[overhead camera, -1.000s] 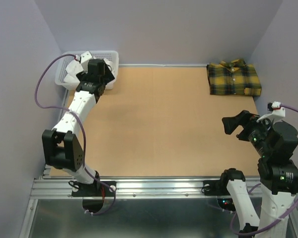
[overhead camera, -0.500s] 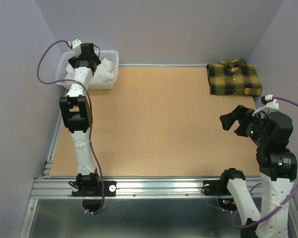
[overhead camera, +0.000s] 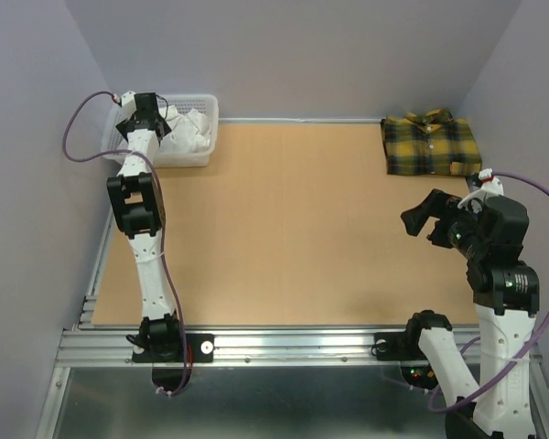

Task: Fold and stack the long sleeve shirts
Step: Grab the shirt from the pile, then move the shirt to the center of the board

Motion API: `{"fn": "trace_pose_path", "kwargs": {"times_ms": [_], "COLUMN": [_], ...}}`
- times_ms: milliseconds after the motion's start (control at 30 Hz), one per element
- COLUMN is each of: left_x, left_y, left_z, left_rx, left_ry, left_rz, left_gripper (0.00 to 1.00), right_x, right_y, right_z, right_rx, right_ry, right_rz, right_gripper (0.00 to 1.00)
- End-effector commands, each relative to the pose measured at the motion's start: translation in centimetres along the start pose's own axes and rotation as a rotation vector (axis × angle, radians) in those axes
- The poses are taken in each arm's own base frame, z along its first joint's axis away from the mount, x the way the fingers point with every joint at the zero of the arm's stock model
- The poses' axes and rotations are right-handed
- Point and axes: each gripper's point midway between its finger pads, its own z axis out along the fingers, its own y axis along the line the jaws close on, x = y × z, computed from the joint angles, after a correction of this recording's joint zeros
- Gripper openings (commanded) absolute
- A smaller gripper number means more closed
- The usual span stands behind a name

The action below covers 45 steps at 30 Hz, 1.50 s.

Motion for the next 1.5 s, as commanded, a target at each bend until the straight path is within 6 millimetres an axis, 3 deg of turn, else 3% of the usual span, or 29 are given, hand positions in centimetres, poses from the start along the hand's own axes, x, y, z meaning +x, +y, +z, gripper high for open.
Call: {"fn": "trace_pose_path", "kwargs": {"times_ms": [0, 200, 300, 333, 367, 400, 433, 500, 533, 600, 633, 700, 733, 800, 833, 1000, 1033, 1100, 1133, 1200, 1267, 1333, 1400, 1433, 1467], "left_x": [1.1, 3.1, 3.2, 2.2, 1.6, 1.6, -0.7, -1.9, -4.5, -6.8, -9.4, -12.3, -14.9, -17.6, -19.5, -25.1, -25.9, -27.2, -27.9, -28.6, -29.0, -29.7, -30.3, -30.7, -30.7], "left_y": [-0.7, -0.6, -0.8, -1.3, -1.6, -1.5, -2.2, -2.6, -3.3, -4.1, -4.9, -5.5, -6.0, -6.6, -7.0, -7.9, -8.5, -8.6, -9.0, -9.2, -9.7, -9.3, -8.5, -7.5, -7.2], "left_z": [0.4, 1.6, 1.8, 1.3, 1.0, 0.9, -0.3, -1.3, -2.9, -4.7, -6.7, -9.2, -11.5, -14.5, -16.9, -25.3, -28.1, -31.5, -34.7, -38.2, -43.5, -49.2, -53.5, -56.9, -58.6], "left_rx": [0.024, 0.037, 0.058, 0.083, 0.097, 0.101, 0.135, 0.166, 0.209, 0.253, 0.301, 0.352, 0.400, 0.460, 0.515, 0.700, 0.785, 0.863, 0.953, 1.042, 1.174, 1.293, 1.362, 1.413, 1.445], "left_ry": [0.043, 0.090, 0.089, 0.064, 0.048, 0.043, -0.013, -0.045, -0.104, -0.153, -0.208, -0.271, -0.329, -0.387, -0.431, -0.550, -0.559, -0.586, -0.598, -0.617, -0.640, -0.686, -0.736, -0.783, -0.800], "left_rz": [0.022, 0.039, 0.063, 0.059, 0.059, 0.068, 0.047, 0.033, 0.003, -0.028, -0.063, -0.105, -0.134, -0.178, -0.197, -0.269, -0.273, -0.290, -0.292, -0.294, -0.280, -0.273, -0.275, -0.270, -0.268], "left_gripper": [0.86, 0.57, 0.29, 0.09, 0.00, 0.00, 0.00, 0.00, 0.00, 0.00, 0.00, 0.00, 0.00, 0.00, 0.00, 0.00, 0.00, 0.00, 0.00, 0.00, 0.00, 0.00, 0.00, 0.00, 0.00], "right_x": [-0.8, -0.9, -1.0, -0.9, -0.9, -0.9, -0.9, -1.0, -1.0, -1.2, -1.2, -1.3, -1.4, -1.5, -1.6, -2.1, -2.1, -2.3, -2.3, -2.4, -2.5, -2.6, -2.6, -2.5, -2.5], "right_y": [0.3, 0.3, 0.3, 0.4, 0.4, 0.4, 0.4, 0.6, 0.6, 0.8, 0.8, 1.0, 1.1, 1.3, 1.5, 2.1, 2.1, 2.3, 2.4, 2.6, 2.9, 3.4, 3.7, 4.0, 4.2], "right_z": [0.6, 0.5, 0.3, 0.3, 0.2, 0.2, 0.1, -0.2, -0.2, -0.6, -0.8, -1.2, -1.4, -1.9, -2.1, -3.3, -3.4, -3.9, -4.1, -4.6, -5.0, -5.5, -6.0, -6.3, -6.5], "right_rx": [-0.018, -0.011, -0.010, -0.012, -0.013, -0.013, -0.016, -0.020, -0.022, -0.026, -0.029, -0.036, -0.039, -0.047, -0.054, -0.076, -0.077, -0.085, -0.090, -0.100, -0.113, -0.135, -0.151, -0.166, -0.176], "right_ry": [-0.041, -0.053, -0.061, -0.062, -0.064, -0.064, -0.067, -0.078, -0.079, -0.094, -0.101, -0.115, -0.122, -0.140, -0.143, -0.185, -0.188, -0.206, -0.212, -0.229, -0.238, -0.248, -0.261, -0.265, -0.266], "right_rz": [-0.001, 0.029, 0.038, 0.041, 0.042, 0.047, 0.046, 0.046, 0.045, 0.045, 0.043, 0.041, 0.041, 0.040, 0.037, 0.024, 0.022, 0.014, 0.010, 0.000, -0.011, -0.026, -0.039, -0.047, -0.050], "right_gripper": [1.00, 1.00, 1.00, 1.00, 1.00, 1.00, 1.00, 1.00, 1.00, 1.00, 1.00, 1.00, 1.00, 1.00, 1.00, 1.00, 1.00, 1.00, 1.00, 1.00, 1.00, 1.00, 1.00, 1.00, 1.00]}}
